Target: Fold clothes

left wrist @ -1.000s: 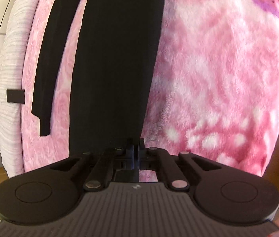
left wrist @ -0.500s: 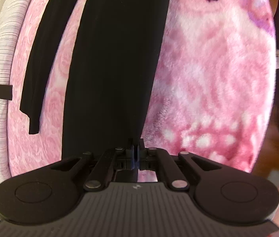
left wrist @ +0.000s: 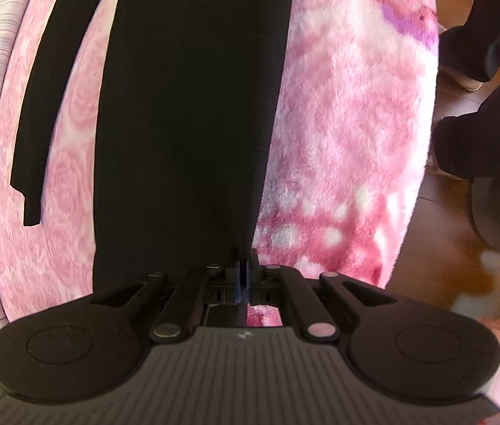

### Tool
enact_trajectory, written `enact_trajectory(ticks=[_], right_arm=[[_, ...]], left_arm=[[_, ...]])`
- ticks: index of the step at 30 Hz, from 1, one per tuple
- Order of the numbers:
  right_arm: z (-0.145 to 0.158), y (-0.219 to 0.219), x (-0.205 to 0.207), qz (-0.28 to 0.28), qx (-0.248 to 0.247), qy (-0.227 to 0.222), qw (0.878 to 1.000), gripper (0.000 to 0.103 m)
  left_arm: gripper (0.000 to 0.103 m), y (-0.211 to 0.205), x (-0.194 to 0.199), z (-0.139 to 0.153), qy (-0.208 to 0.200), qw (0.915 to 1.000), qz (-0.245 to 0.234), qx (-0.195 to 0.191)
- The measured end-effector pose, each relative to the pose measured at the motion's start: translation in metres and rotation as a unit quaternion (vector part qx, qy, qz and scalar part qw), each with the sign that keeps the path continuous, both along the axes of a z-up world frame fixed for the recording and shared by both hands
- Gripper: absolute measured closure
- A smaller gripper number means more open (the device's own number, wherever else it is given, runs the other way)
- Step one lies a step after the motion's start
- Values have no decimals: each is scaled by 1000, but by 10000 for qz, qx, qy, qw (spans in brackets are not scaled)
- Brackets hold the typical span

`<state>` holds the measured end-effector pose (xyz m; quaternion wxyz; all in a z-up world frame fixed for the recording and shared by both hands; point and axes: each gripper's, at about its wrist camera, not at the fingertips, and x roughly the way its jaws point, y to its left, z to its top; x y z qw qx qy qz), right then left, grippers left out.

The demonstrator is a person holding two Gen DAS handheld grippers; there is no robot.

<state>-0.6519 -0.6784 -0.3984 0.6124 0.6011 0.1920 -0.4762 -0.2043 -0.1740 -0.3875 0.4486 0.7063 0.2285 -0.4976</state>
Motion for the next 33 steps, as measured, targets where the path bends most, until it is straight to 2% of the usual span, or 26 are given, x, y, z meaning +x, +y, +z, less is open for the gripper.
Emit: enact_trajectory(ticks=[2,4,7,9,10,11,12,13,14,16,20,22,24,27,30,33], right_arm=[[8,5,-1,13,11,114,9999,69],[16,12,-3,-36,65,173,9998,67],[34,25,0,-35,137,283,9995,60],[53,35,8,151,97,421,9990,52],[63,38,15,311,46,531,9981,45],[74,41,23,501,-29,658,9966,38],[84,45,30,682,-108,778,9946,37],[95,48,40,886,-199,900,9918,34],[105,50,50,1099,-301,993,9885,30],[123,56,71,1480,-513,1121,9813,25],[158,85,114,2172,-971,1542,9590,16],[174,106,133,2306,-1114,1713,9514,15],[187,128,152,2356,-1213,1859,9462,15],[207,175,176,2182,-1316,2103,9438,15],[227,231,195,1841,-1308,2290,9469,15],[241,290,211,1607,-1127,2373,9514,15]], left_arm=[[103,-1,-1,4,28,9999,76,63],[102,-2,-1,7,50,9996,163,211],[91,-3,3,19,60,9983,497,294],[82,-2,9,34,15,9961,867,181],[79,-2,14,42,-19,9937,1121,94],[75,-3,20,52,-47,9897,1430,-12],[74,-4,27,62,-60,9835,1804,-153],[72,-5,35,74,-79,9756,2172,-315],[65,-6,42,85,-99,9674,2484,-481],[57,-8,52,107,-95,9542,2881,-801],[34,-17,80,141,149,9306,3390,-1373],[28,-25,92,157,358,9226,3456,-1675],[11,-30,107,169,571,9163,3449,-1953],[1,-34,128,183,992,9081,3348,-2310],[1,-30,146,191,1548,9063,3062,-2469],[1,-19,152,205,1727,9129,2623,-2609]])
